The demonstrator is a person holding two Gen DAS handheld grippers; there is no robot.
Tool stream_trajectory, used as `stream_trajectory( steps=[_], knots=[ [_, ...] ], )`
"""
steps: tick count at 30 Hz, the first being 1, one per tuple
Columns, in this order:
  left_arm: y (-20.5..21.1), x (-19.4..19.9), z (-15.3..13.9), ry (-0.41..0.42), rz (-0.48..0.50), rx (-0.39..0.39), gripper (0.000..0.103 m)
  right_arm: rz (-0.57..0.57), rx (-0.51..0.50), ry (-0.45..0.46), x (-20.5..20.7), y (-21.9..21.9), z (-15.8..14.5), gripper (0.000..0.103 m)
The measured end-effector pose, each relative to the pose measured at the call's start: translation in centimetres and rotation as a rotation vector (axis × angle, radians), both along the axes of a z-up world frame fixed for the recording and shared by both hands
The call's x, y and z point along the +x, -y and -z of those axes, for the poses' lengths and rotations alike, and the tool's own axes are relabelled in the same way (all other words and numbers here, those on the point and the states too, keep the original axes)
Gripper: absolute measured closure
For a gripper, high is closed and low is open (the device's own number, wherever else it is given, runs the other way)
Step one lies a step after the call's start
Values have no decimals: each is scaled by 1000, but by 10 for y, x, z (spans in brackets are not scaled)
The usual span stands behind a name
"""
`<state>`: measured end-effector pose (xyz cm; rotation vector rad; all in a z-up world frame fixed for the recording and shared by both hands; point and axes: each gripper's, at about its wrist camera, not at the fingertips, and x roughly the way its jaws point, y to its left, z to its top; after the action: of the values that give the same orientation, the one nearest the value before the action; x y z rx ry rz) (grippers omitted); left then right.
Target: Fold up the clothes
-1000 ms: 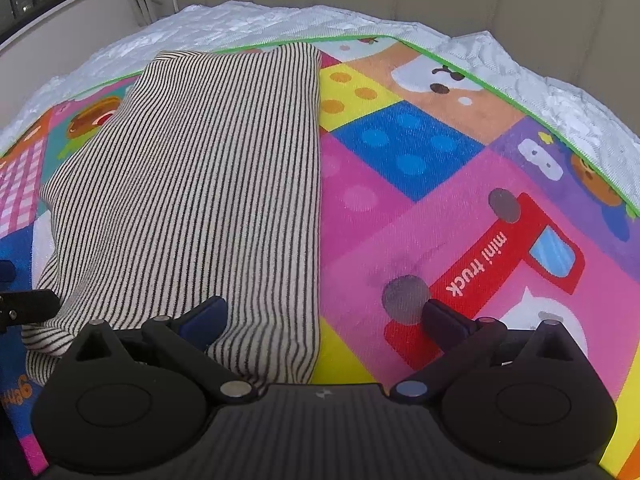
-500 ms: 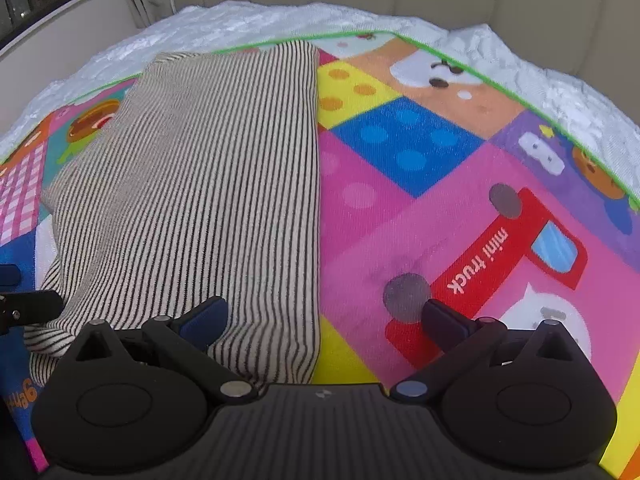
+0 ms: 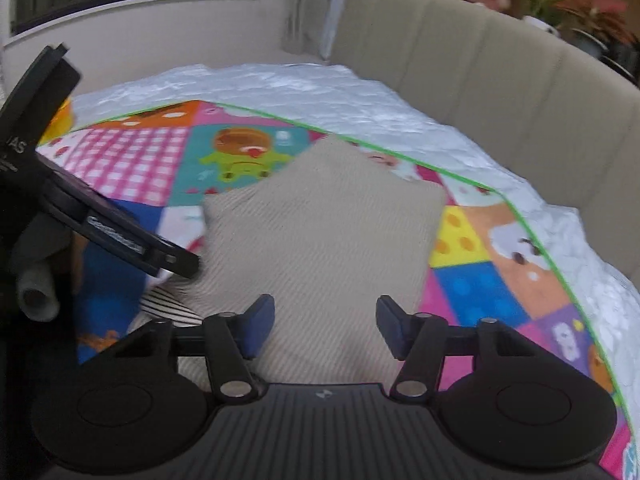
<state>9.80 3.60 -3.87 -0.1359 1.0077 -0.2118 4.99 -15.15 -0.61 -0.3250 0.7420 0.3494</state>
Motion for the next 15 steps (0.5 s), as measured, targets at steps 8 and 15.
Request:
stream_trajectory(
  steps=[8,15],
  knots=[
    [-3,-1,-3,13,-7,0,0,-62,-72,-139,9,-17,31,47],
    [-3,-1,-4,16,-15,-4,0,-266,-154,-45,-19,-39,9,47]
  ],
)
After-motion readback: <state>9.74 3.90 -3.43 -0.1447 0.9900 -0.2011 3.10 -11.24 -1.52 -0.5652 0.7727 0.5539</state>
